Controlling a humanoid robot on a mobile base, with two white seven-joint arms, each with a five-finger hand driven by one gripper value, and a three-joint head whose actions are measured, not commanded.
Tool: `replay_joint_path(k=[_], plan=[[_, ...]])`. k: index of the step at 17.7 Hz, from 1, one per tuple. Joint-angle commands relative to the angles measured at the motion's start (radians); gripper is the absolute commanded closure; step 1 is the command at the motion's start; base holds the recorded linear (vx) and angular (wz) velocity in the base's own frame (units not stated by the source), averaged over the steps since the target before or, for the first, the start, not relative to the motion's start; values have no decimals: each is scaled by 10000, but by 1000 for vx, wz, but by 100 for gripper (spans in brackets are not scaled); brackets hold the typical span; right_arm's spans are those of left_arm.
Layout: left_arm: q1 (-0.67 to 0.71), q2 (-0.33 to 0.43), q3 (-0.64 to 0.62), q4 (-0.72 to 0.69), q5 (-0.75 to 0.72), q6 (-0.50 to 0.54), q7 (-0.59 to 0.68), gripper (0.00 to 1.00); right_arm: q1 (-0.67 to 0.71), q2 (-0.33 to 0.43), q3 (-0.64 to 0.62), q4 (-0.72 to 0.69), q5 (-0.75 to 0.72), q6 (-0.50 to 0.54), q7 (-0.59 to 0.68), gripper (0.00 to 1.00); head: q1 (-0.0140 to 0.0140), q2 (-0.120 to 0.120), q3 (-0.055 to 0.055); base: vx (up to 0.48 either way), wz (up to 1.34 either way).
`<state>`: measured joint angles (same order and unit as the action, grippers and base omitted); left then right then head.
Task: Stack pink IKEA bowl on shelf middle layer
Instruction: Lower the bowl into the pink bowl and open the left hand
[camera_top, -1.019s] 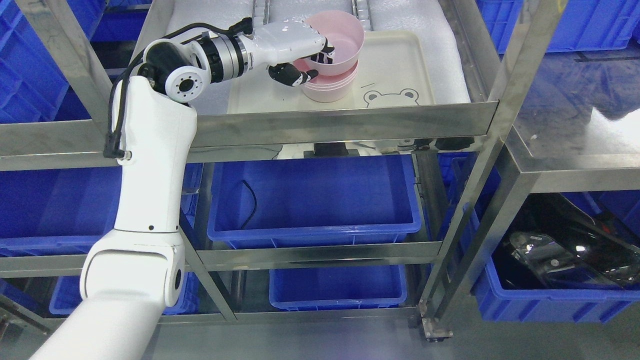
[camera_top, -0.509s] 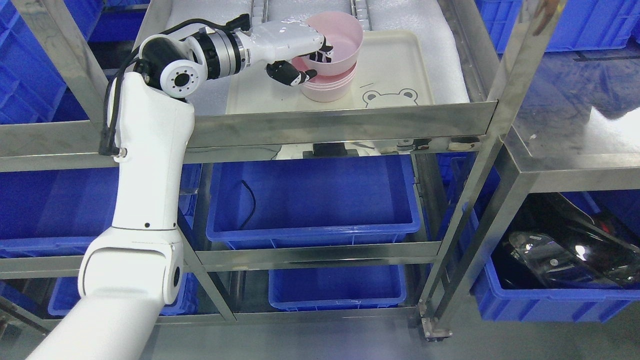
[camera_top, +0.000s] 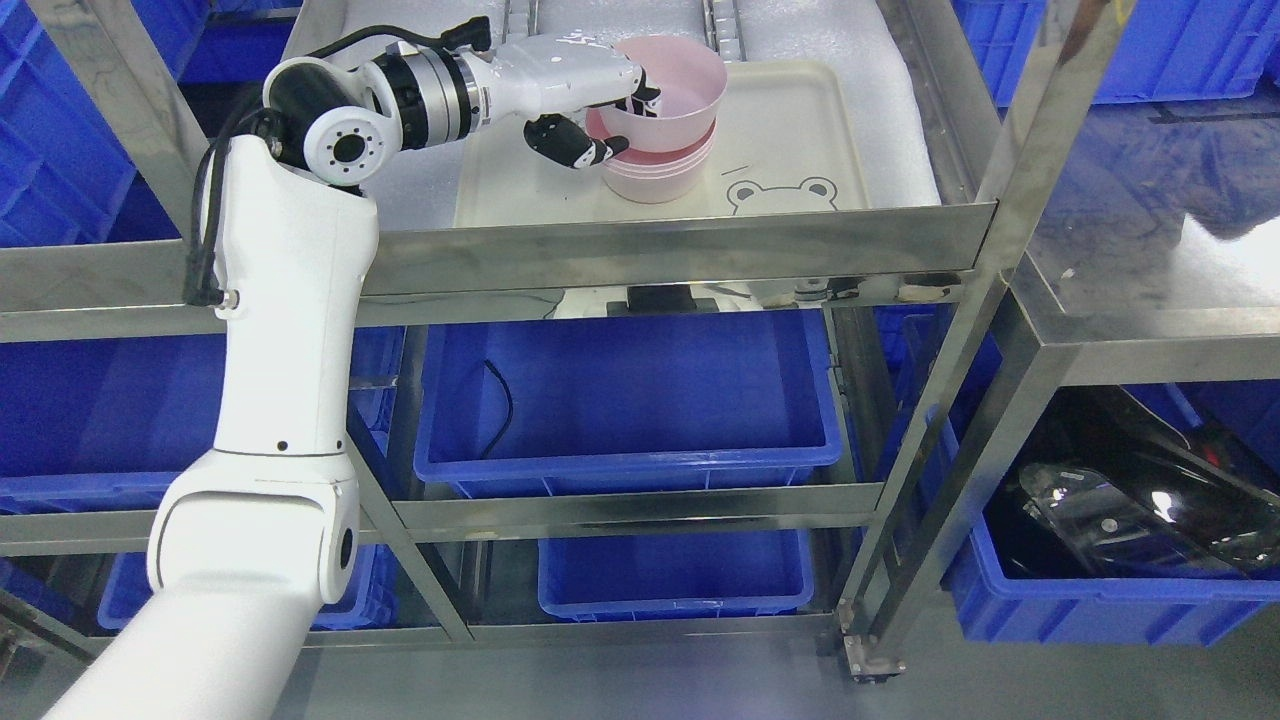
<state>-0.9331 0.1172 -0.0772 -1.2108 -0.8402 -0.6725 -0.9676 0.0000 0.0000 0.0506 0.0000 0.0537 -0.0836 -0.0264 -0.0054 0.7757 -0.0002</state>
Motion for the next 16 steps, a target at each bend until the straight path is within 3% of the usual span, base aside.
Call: replay_joint_path(k=[1, 3, 8, 11, 14, 16], plan=[[66, 116, -194, -87, 27, -9, 12, 69, 230, -175, 0, -175, 0, 8, 3, 0, 0, 0, 0, 0, 0], [51, 162, -195, -87, 11, -9, 12, 31, 230, -175, 0, -175, 0, 8, 3, 0, 0, 0, 0, 0, 0], [66, 485, 171, -164, 164, -9, 89, 23, 230, -175, 0, -175, 0, 8, 3, 0, 0, 0, 0, 0, 0], [-26, -251, 1154, -286, 2137, 494, 28, 23, 230, -175, 0, -175, 0, 8, 3, 0, 0, 0, 0, 0, 0], [233, 54, 912, -410, 3796, 1094, -18, 21, 230, -175, 0, -175, 0, 8, 3, 0, 0, 0, 0, 0, 0], [449, 391, 497, -409, 3968, 1110, -3, 20, 230, -175, 0, -175, 0, 8, 3, 0, 0, 0, 0, 0, 0]])
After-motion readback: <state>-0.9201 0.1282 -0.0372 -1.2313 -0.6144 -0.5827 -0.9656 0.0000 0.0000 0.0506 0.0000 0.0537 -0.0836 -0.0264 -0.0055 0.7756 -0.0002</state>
